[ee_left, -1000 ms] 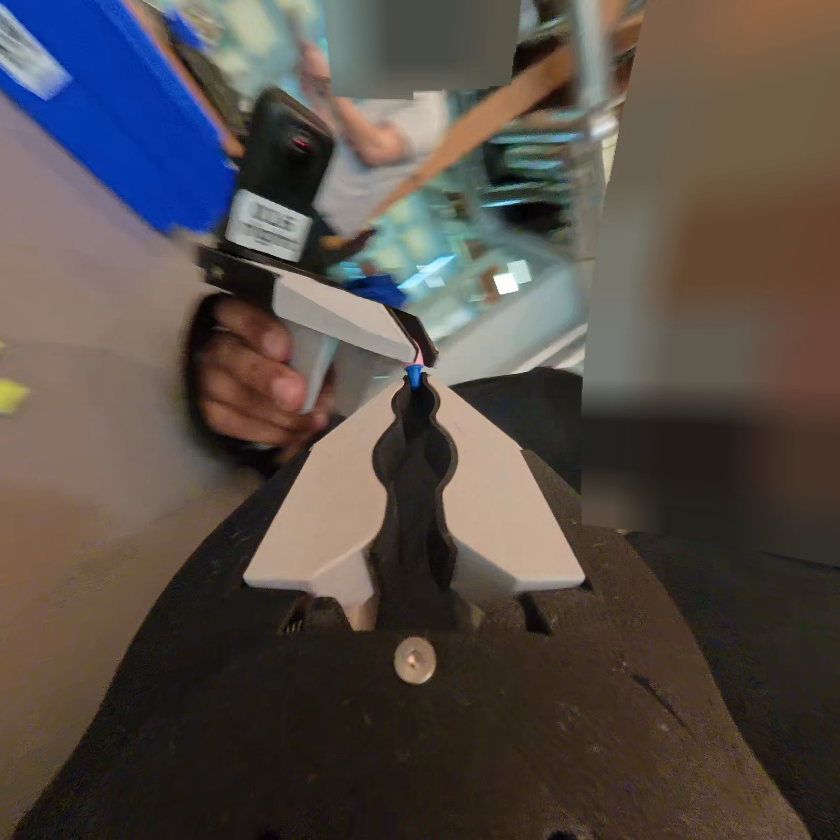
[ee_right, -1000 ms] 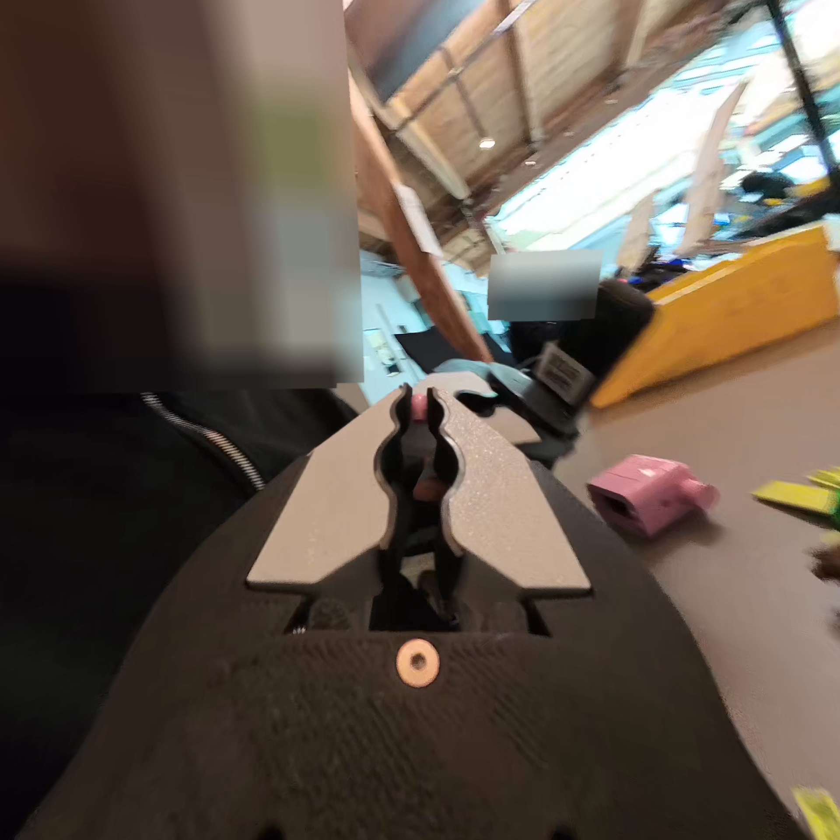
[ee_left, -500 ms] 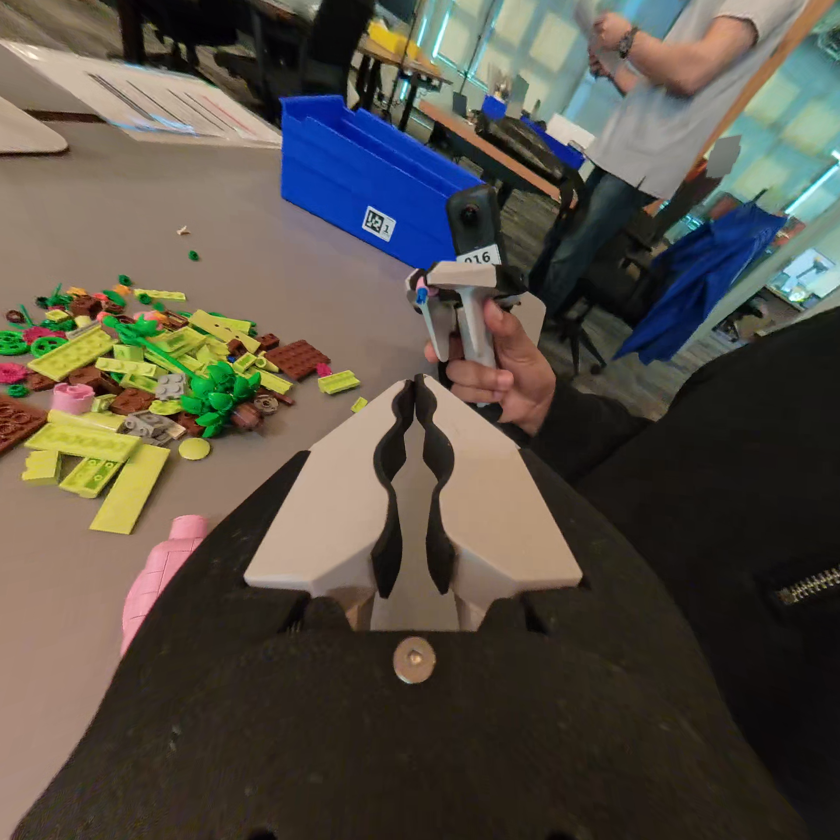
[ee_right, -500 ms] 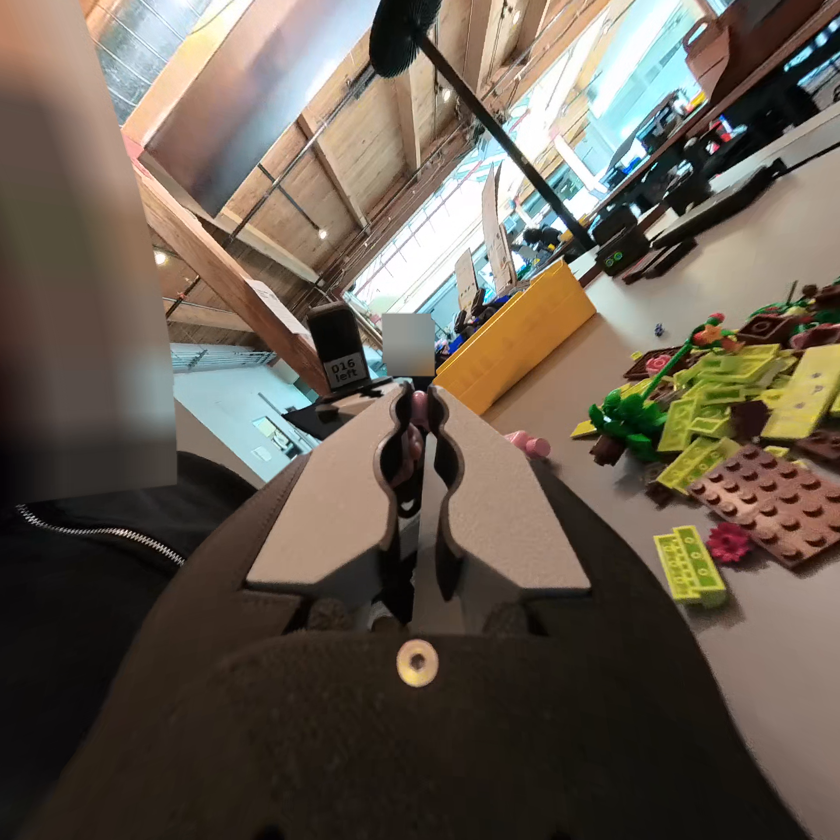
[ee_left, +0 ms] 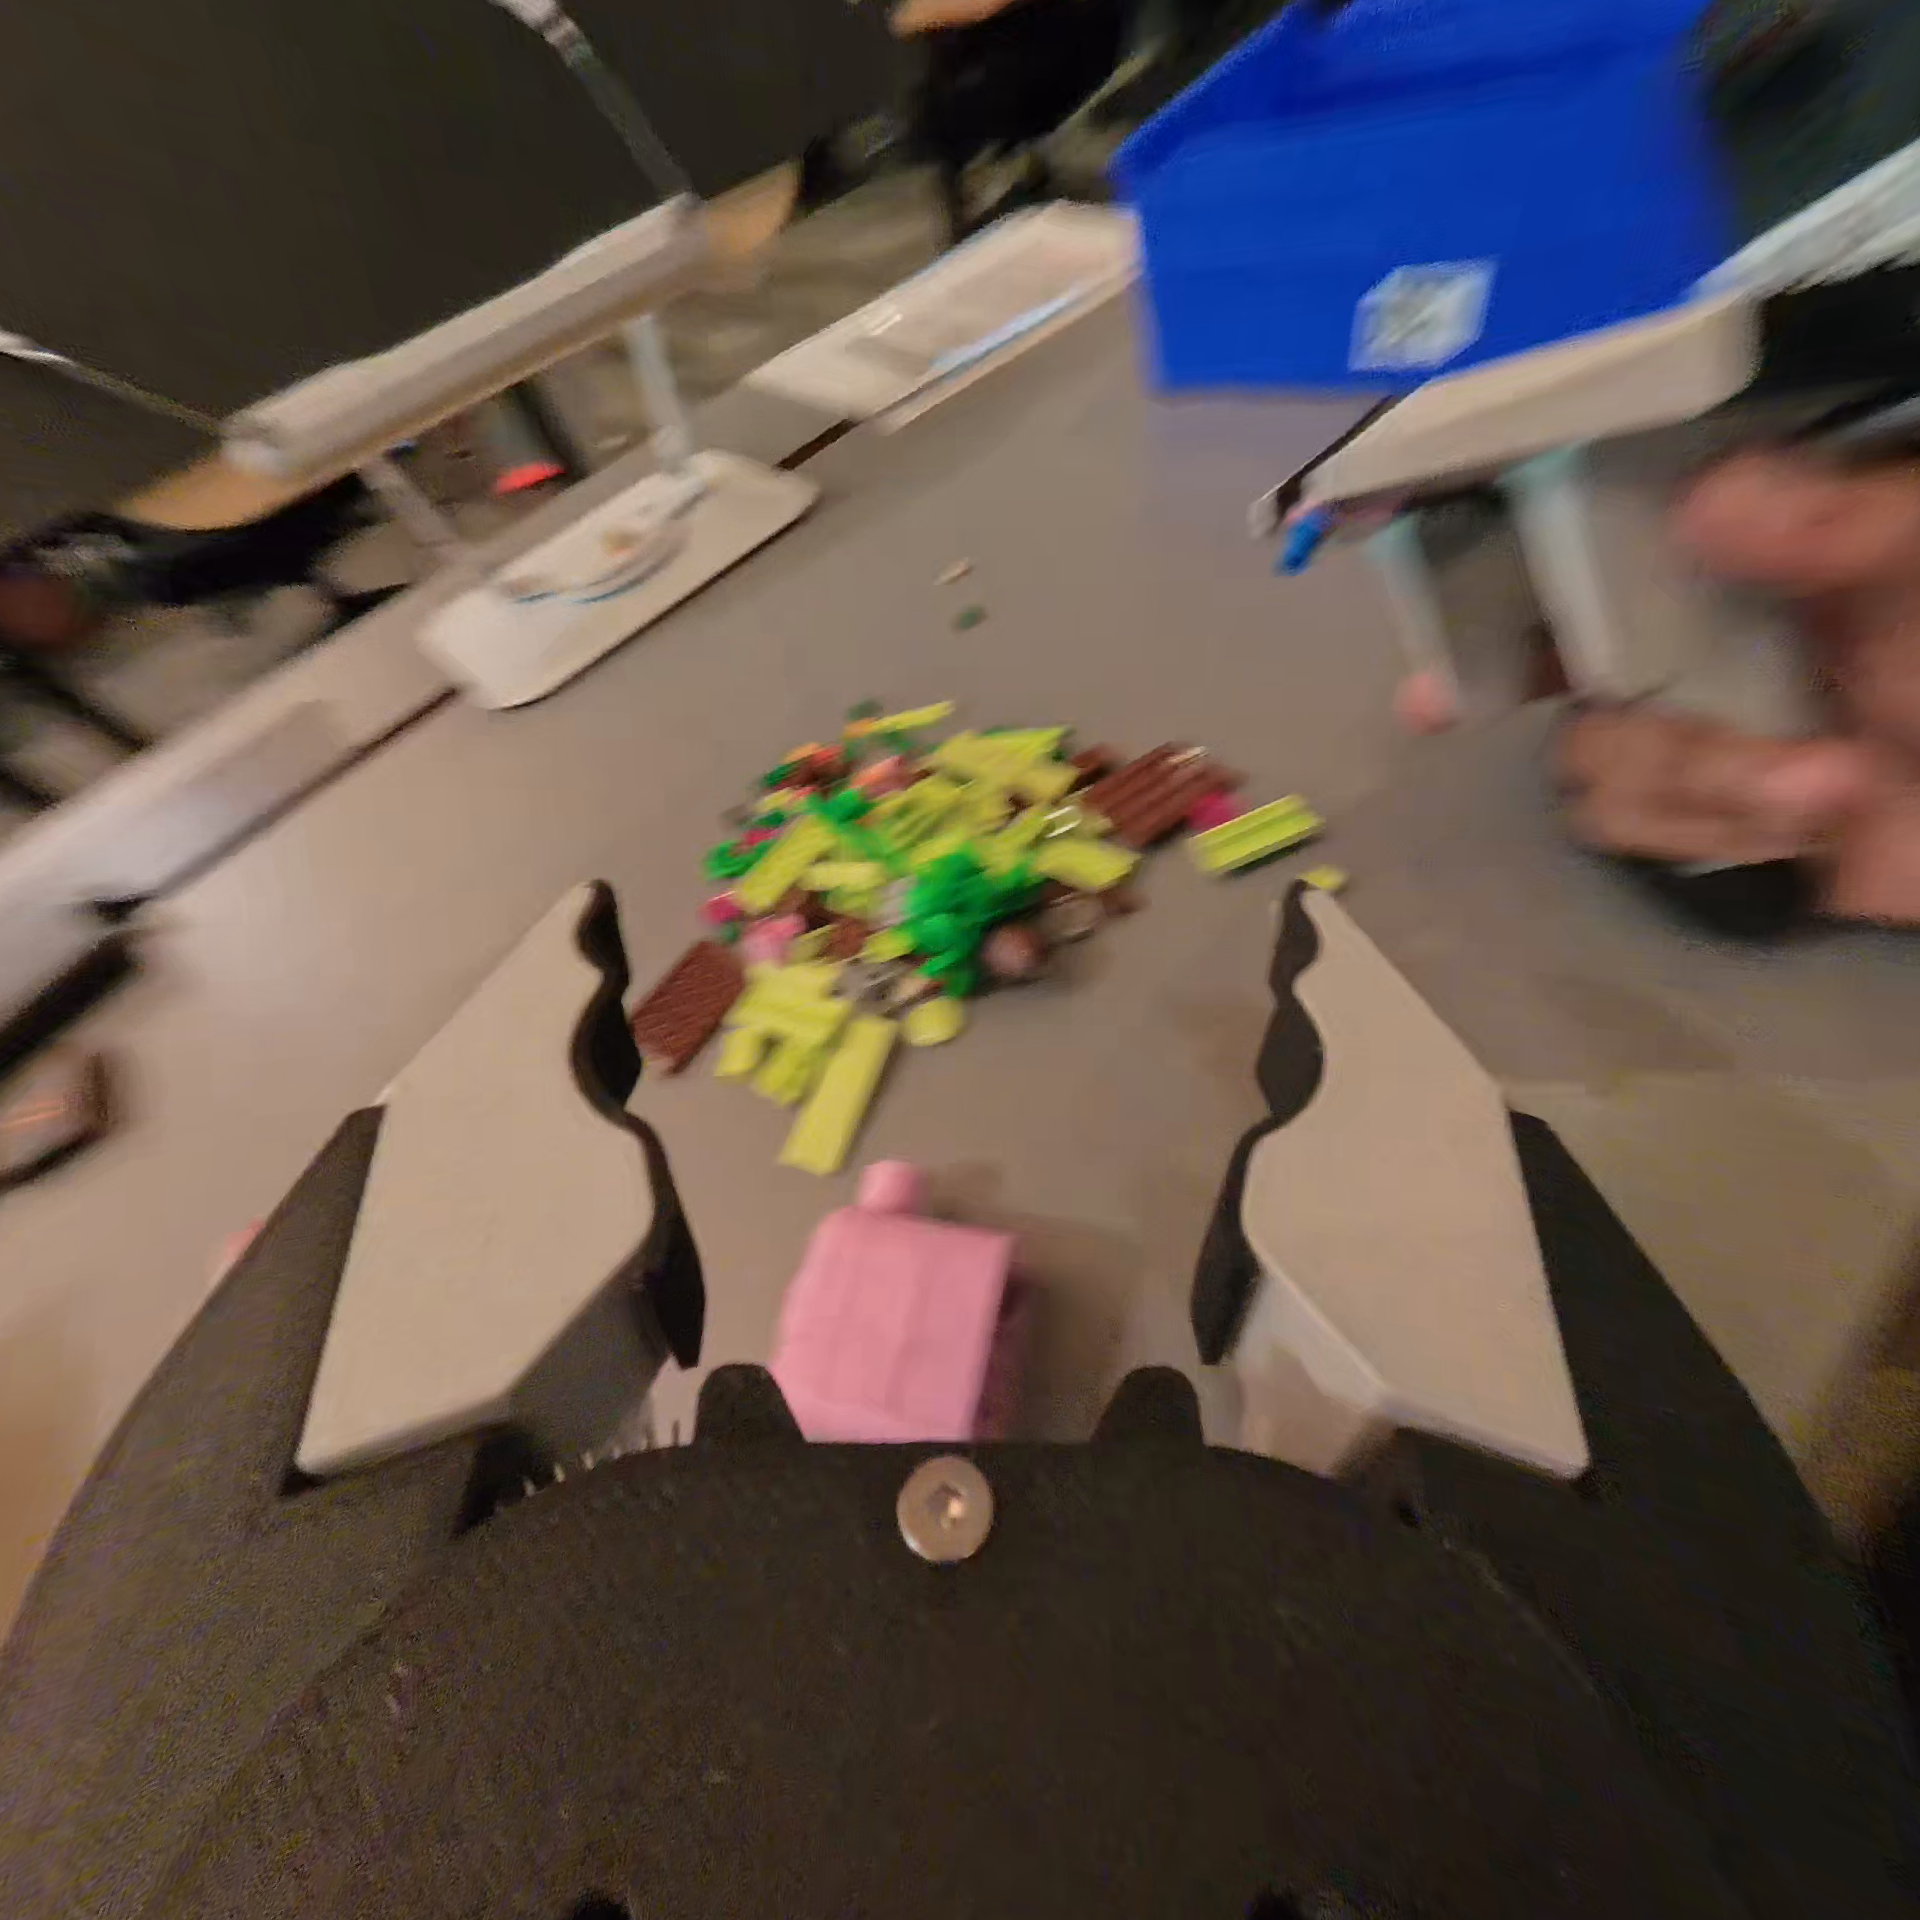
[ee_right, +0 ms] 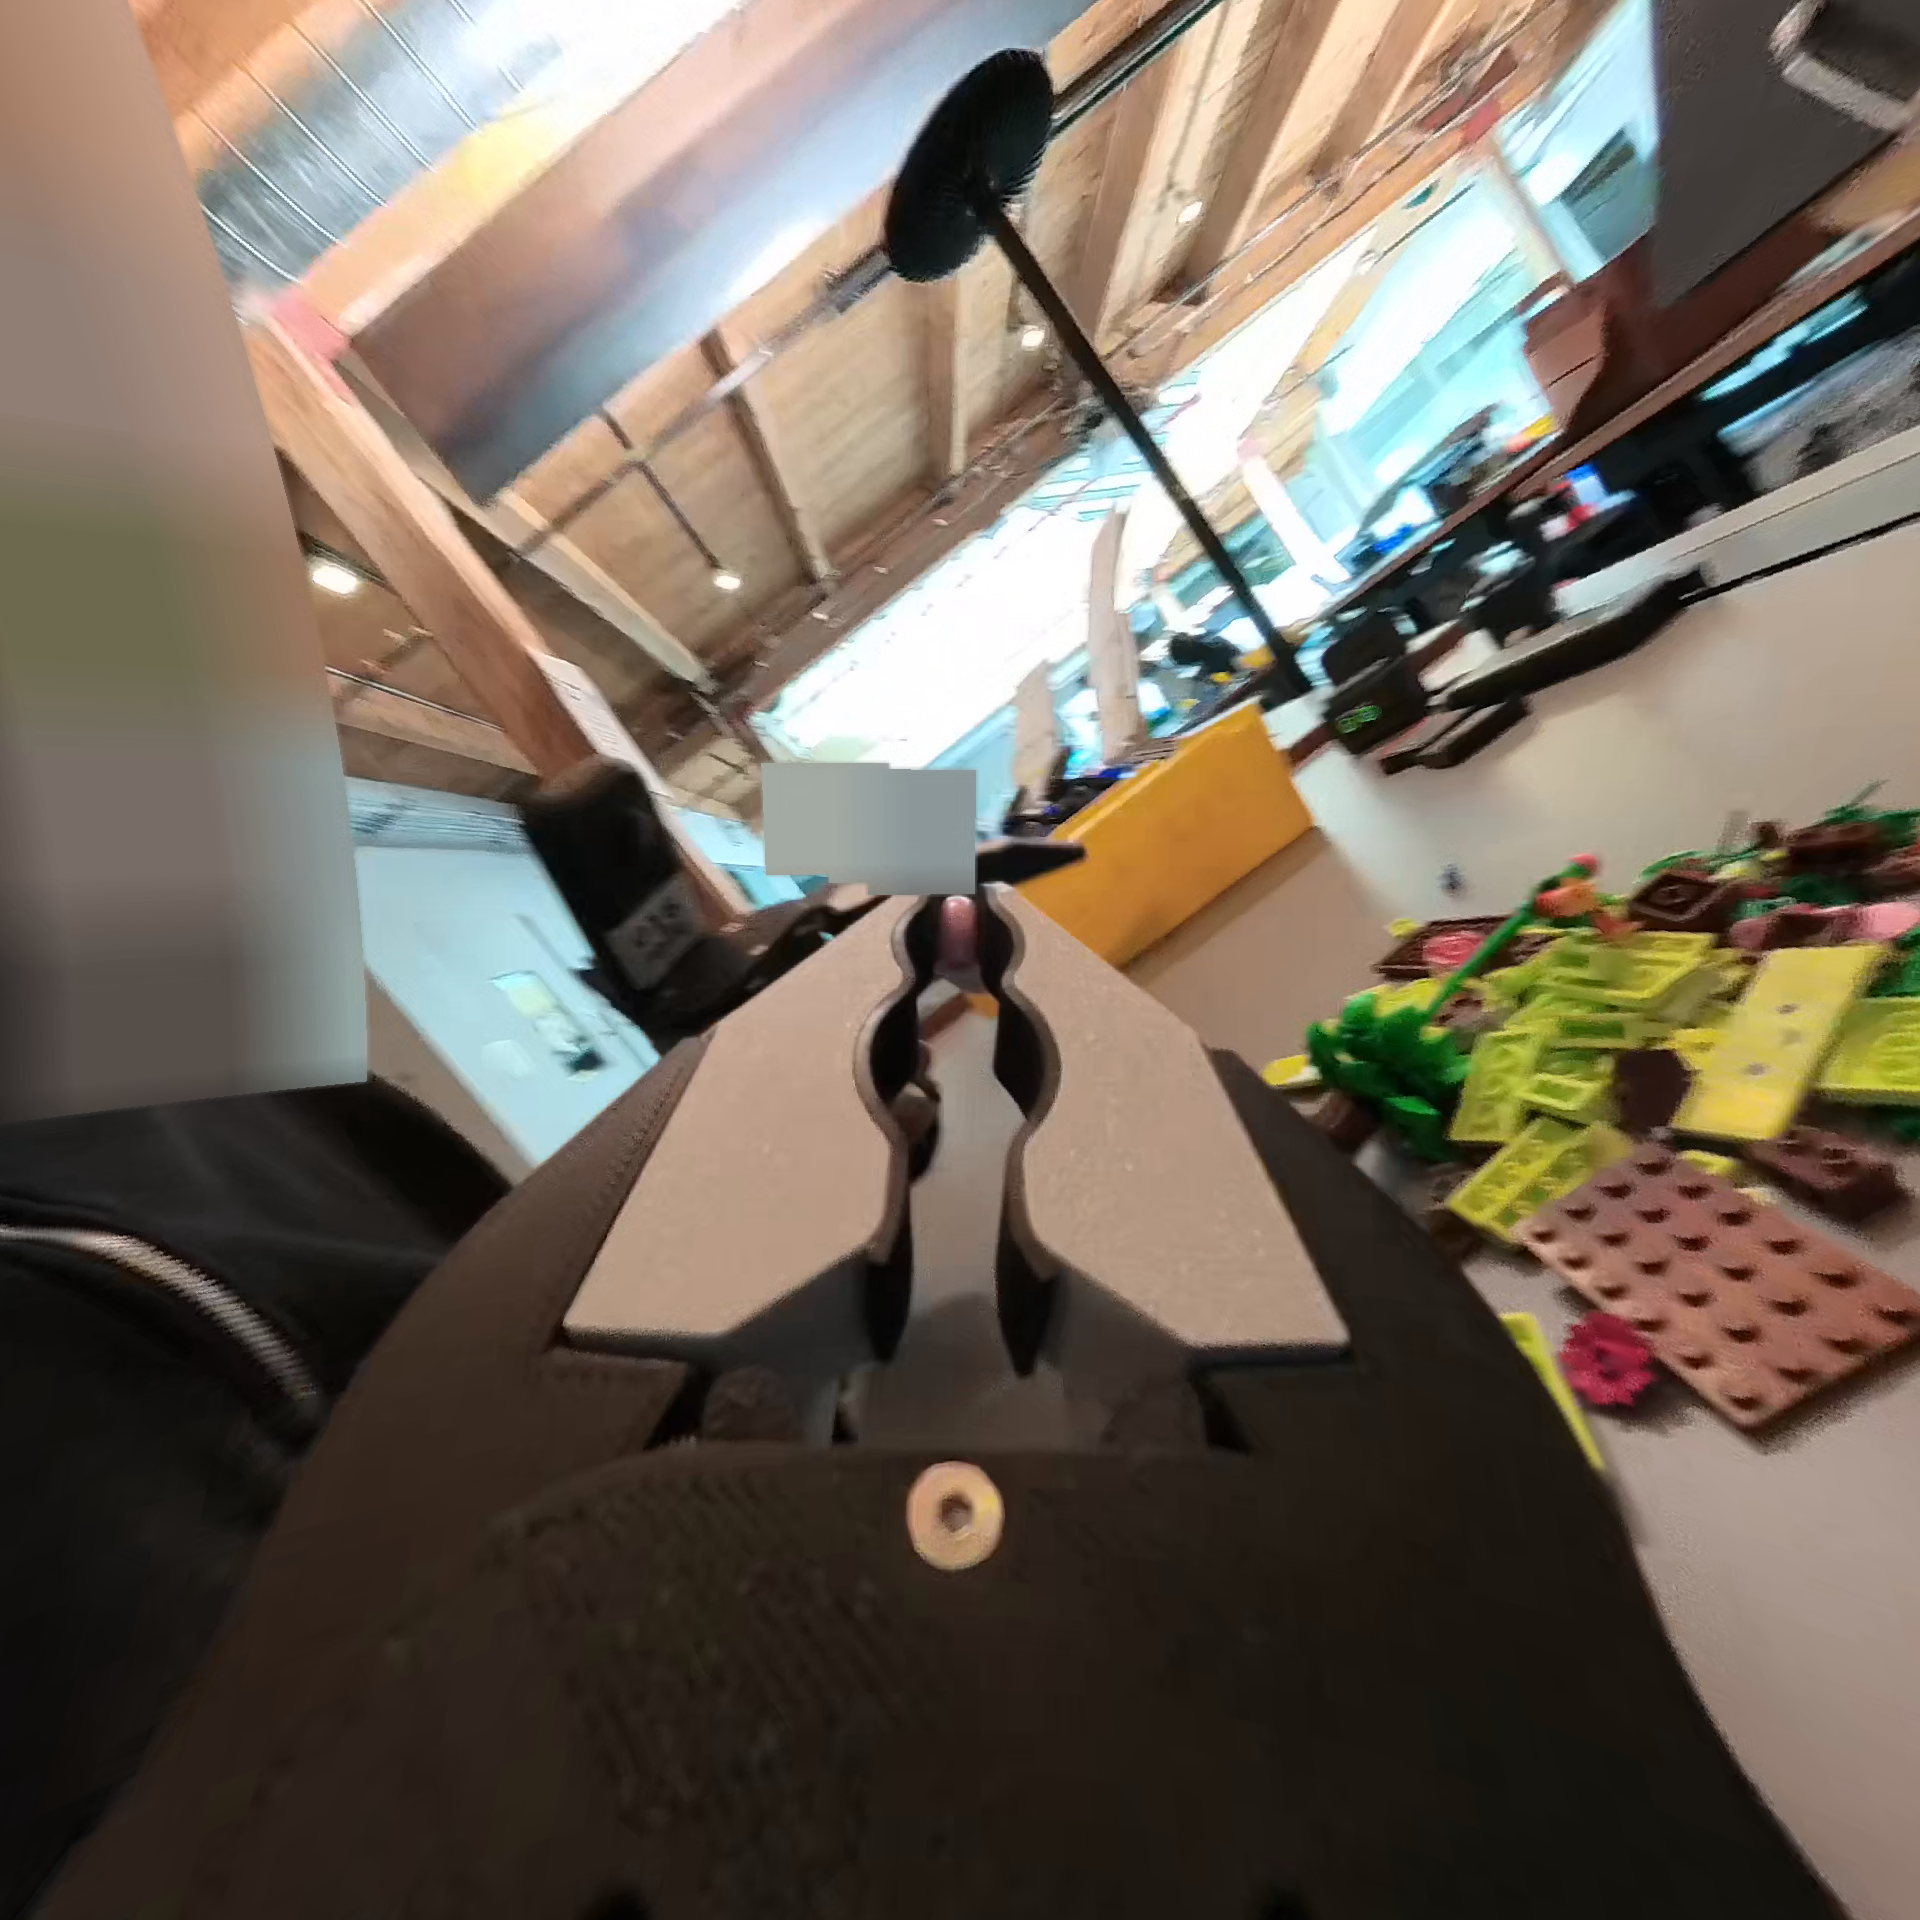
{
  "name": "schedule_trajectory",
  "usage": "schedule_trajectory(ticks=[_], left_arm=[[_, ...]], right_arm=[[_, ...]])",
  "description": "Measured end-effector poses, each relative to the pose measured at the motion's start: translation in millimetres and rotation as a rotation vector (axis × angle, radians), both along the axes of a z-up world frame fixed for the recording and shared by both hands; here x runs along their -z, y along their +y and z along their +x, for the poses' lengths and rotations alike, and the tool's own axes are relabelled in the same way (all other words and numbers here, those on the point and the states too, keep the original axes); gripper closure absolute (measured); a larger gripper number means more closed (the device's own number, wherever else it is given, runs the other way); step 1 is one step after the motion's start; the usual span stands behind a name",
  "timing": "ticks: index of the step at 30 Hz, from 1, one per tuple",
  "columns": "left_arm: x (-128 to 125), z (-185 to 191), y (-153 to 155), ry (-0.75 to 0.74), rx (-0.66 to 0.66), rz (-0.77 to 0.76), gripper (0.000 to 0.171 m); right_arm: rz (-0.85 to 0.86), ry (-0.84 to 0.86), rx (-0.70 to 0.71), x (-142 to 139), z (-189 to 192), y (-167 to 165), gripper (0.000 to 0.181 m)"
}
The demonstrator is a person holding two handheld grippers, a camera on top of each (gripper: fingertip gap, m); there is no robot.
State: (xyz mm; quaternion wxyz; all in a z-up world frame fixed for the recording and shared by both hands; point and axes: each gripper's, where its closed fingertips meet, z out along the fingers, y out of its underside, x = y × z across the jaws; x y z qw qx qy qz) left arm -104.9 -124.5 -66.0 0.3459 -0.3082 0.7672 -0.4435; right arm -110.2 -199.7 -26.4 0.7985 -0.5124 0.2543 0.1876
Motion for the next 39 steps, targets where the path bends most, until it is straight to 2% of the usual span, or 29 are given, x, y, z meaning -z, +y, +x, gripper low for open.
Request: schedule_trajectory(ticks=[2, 3, 4, 6, 7, 9, 11, 16, 19, 20, 23, 25, 30, 34, 36, 39], left_arm=[[-1, 9, 15, -0.097, -0.088, 0.131, 0.051], [-11, 11, 18, -0.178, -0.104, 0.135, 0.062], [-27, 11, 22, -0.277, -0.131, 0.106, 0.081], [-59, 7, 32, -0.423, -0.196, -0.004, 0.13], [-62, 7, 33, -0.392, -0.199, -0.044, 0.14], [-61, 8, 26, -0.26, -0.145, -0.19, 0.142], [-57, 3, 8, -0.114, 0.009, -0.328, 0.171], [-46, -15, -19, 0.23, 0.27, -0.61, 0.171], [-40, -9, -16, 0.287, 0.277, -0.684, 0.171], [-34, -6, -16, 0.292, 0.277, -0.665, 0.168], [-12, 8, -17, 0.319, 0.261, -0.541, 0.148], [-8, 20, -19, 0.289, 0.25, -0.477, 0.141], [-8, 30, -31, 0.299, 0.311, -0.41, 0.139], [5, 25, -36, 0.299, 0.337, -0.331, 0.139], [9, 22, -36, 0.297, 0.339, -0.296, 0.139], [2, 16, -39, 0.314, 0.347, -0.369, 0.141]], right_arm=[[-0.105, -0.077, 0.116, 5, 7, 3, 0.177], [-0.178, -0.127, 0.191, 8, 11, 5, 0.177], [-0.254, -0.188, 0.274, 10, 17, 8, 0.177], [-0.376, -0.309, 0.418, 6, 25, 16, 0.177], [-0.435, -0.336, 0.478, 4, 31, 20, 0.177], [-0.543, -0.358, 0.543, 5, 42, 31, 0.177], [-0.61, -0.373, 0.546, 5, 47, 43, 0.177], [-0.595, -0.377, 0.56, 5, 39, 44, 0.177], [-0.633, -0.364, 0.58, 14, 41, 33, 0.177], [-0.634, -0.355, 0.573, 16, 41, 31, 0.177], [-0.637, -0.353, 0.564, 21, 45, 29, 0.177], [-0.653, -0.374, 0.545, 21, 51, 32, 0.177], [-0.619, -0.395, 0.423, 9, 61, 38, 0.177], [-0.579, -0.337, 0.307, 21, 55, 34, 0.177], [-0.501, -0.27, 0.245, 21, 51, 31, 0.177], [-0.333, -0.145, 0.101, 15, 41, 32, 0.177]])
